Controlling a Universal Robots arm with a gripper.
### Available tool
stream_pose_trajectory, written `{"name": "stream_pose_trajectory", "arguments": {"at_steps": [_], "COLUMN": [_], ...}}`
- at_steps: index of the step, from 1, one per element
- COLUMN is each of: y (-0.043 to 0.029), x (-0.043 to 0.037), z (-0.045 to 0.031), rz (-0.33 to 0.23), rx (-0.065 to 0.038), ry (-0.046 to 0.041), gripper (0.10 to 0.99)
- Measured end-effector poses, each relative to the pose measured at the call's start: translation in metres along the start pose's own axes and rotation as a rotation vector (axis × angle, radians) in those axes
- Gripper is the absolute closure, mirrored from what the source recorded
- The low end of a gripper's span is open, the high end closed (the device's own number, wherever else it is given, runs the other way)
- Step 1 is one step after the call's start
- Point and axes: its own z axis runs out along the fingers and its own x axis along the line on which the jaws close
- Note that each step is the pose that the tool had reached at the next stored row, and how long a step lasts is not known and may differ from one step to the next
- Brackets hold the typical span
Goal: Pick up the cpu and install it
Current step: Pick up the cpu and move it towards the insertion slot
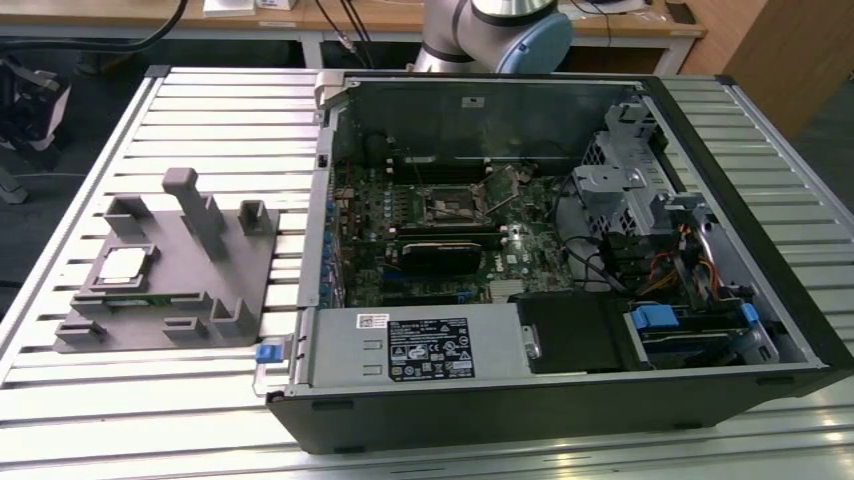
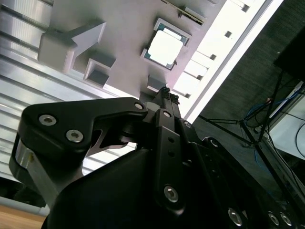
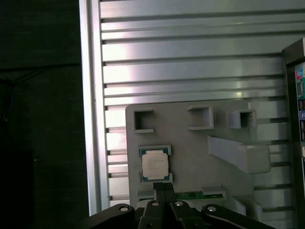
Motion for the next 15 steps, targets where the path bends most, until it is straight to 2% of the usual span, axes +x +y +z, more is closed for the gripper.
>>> {"name": "stream_pose_trajectory", "arguments": {"at_steps": [15], "y": [-0.0002], "x": [0.0001], "z": [0.0055], "rz": [0.000], "rx": [0.000], "ry": [0.0019], "gripper": [0.980]}}
